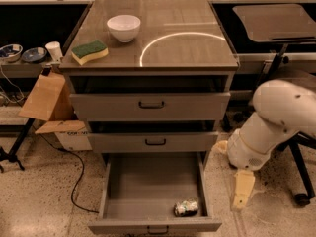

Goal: Pick 7up can from bottom drawer and place on counter

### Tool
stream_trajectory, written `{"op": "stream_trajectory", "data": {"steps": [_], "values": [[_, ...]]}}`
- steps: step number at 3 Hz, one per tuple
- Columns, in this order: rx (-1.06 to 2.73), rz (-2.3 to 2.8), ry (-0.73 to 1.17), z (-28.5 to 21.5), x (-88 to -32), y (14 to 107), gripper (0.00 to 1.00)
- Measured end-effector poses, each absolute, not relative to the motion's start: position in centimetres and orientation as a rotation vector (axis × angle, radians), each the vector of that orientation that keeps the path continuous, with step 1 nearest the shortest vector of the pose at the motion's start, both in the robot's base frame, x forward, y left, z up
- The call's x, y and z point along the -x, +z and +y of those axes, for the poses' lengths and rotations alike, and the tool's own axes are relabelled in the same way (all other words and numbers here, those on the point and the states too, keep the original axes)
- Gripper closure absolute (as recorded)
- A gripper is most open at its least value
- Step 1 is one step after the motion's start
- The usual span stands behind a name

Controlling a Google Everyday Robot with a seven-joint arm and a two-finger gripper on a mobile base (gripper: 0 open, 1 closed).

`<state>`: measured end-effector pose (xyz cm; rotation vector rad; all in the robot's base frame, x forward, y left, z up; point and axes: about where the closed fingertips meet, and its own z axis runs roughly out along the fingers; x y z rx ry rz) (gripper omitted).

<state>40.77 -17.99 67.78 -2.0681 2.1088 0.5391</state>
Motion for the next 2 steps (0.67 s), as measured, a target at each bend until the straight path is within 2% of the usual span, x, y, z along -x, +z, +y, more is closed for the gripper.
{"op": "stream_trajectory", "data": {"steps": [1,2], "values": [[1.971,2.156,0.448,-15.94,-41.47,62.34,0.0],[1.974,2.157,0.451,-15.96,-41.41,62.36,0.0]]}}
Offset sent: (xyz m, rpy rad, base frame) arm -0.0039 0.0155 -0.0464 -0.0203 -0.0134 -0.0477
